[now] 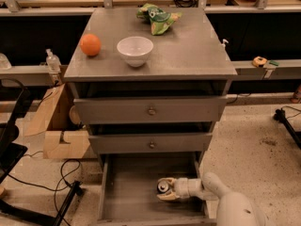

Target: Pick pepsi can from bottom drawer and place on counter

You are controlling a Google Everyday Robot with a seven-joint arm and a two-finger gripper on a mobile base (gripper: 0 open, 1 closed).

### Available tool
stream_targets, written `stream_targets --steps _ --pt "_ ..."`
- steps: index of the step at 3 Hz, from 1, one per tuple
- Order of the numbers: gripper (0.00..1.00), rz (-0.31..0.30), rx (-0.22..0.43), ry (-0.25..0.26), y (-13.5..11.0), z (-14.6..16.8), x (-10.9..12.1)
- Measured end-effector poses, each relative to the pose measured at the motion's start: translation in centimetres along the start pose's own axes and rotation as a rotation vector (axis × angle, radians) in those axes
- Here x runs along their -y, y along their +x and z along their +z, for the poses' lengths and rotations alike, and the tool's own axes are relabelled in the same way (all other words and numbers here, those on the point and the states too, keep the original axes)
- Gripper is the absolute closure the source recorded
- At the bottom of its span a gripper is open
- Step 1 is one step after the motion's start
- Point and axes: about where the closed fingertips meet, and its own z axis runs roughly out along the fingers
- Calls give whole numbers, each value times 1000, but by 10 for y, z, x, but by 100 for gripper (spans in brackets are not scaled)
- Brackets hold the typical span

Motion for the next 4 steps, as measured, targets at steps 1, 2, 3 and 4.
stream_targets --steps 1,2,3,4 --pt "96 2 2 -5 0 4 -2" --pt "100 3 3 -7 0 5 -2" --pt "100 -7 0 -15 -14 -1 -9" --pt "100 -26 -40 50 -58 -60 -6"
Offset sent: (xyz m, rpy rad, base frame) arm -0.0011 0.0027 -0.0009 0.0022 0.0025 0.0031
